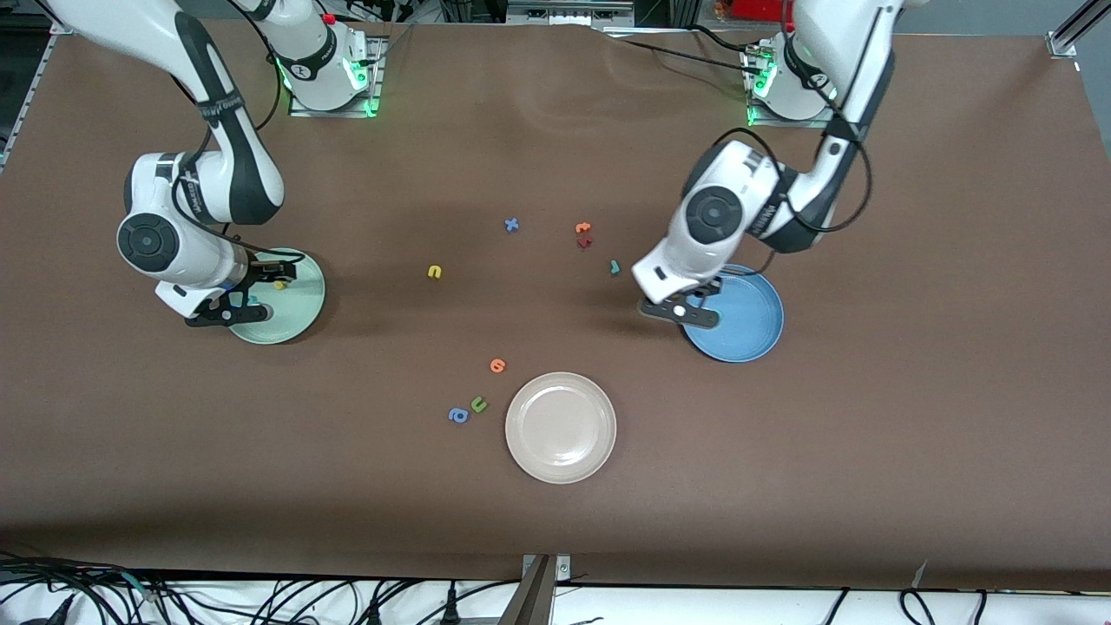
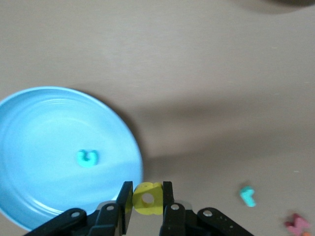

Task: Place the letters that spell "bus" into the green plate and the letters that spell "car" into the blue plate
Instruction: 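Place the yellow s on the green plate while the left gripper places the a, then grasp the teal r with the left gripper while the right gripper grasps the yellow u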

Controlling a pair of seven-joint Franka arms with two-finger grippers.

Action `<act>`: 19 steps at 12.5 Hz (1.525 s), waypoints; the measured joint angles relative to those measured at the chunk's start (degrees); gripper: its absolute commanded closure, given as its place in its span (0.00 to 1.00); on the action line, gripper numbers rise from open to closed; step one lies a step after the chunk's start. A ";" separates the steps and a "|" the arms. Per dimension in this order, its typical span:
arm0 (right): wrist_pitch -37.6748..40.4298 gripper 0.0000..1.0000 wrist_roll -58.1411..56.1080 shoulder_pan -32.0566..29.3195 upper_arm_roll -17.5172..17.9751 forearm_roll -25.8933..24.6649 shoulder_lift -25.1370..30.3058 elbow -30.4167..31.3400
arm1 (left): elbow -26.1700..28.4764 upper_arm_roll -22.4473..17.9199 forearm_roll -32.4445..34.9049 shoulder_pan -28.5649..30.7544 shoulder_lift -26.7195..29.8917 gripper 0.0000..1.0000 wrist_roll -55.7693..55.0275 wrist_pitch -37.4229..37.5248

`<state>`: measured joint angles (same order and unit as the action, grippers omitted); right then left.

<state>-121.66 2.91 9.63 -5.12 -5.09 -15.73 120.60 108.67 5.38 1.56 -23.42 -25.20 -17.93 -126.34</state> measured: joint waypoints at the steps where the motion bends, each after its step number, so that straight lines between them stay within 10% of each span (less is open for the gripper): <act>1: 3.39 0.02 4.55 0.18 2.89 0.93 1.03 -1.87 | 0.76 0.00 0.26 0.97 -0.11 0.83 0.72 0.02; 4: 5.32 0.02 20.63 0.84 11.82 2.89 1.64 -3.81 | 2.56 0.01 3.76 2.22 -0.31 0.69 0.88 0.02; 5: 4.27 0.02 25.87 1.14 14.35 3.15 1.01 -3.79 | 2.78 0.01 4.16 2.35 -0.46 0.12 0.90 0.02; 6: 2.51 0.02 30.50 1.44 16.80 3.18 -0.03 -3.74 | 2.82 0.02 4.20 2.37 -0.73 0.00 0.91 0.02; 13: -10.95 0.04 36.43 5.42 19.72 3.14 -10.16 -1.94 | 2.20 3.06 4.19 2.36 -0.25 0.00 -6.85 1.00; 19: -14.84 0.28 34.91 5.76 19.72 3.12 -12.12 -0.44 | 2.70 13.27 4.19 1.17 -1.53 0.03 -24.43 -5.55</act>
<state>-136.49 37.82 15.39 14.61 -1.97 -27.85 120.17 111.38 18.64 5.75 -22.26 -26.73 -42.35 -131.89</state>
